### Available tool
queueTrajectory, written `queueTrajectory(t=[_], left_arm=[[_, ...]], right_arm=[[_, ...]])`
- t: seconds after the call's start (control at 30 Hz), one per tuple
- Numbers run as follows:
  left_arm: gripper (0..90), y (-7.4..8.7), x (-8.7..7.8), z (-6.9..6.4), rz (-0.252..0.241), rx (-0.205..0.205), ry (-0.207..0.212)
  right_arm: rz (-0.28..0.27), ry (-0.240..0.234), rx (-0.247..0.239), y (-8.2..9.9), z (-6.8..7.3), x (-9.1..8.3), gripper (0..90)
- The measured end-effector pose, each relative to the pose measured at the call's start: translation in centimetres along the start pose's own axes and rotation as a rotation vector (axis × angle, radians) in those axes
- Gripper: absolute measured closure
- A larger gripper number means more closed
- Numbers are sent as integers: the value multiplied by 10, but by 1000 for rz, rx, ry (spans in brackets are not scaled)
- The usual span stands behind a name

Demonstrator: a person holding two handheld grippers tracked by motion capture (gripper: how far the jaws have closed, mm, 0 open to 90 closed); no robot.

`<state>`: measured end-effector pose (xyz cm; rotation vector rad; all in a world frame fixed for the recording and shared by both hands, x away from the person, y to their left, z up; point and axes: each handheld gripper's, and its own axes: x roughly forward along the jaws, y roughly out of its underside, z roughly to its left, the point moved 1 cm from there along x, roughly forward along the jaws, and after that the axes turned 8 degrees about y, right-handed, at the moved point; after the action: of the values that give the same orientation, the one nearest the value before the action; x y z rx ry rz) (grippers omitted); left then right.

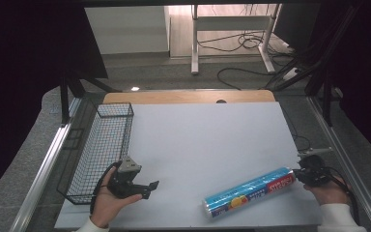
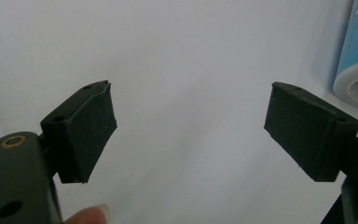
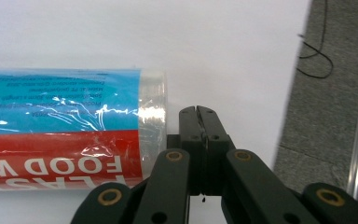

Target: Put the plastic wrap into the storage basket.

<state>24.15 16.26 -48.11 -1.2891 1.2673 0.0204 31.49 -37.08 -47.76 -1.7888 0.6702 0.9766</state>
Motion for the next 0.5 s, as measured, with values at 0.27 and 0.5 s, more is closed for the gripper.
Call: queueTrajectory(t=[0.27, 0.5], left_arm=[[162, 0, 0, 0, 4, 1, -2], [162, 0, 0, 0, 6, 3, -2]], right_arm=[[0, -41, -38, -8, 25, -2, 898], [-5, -71, -52, -15, 46, -2, 898]])
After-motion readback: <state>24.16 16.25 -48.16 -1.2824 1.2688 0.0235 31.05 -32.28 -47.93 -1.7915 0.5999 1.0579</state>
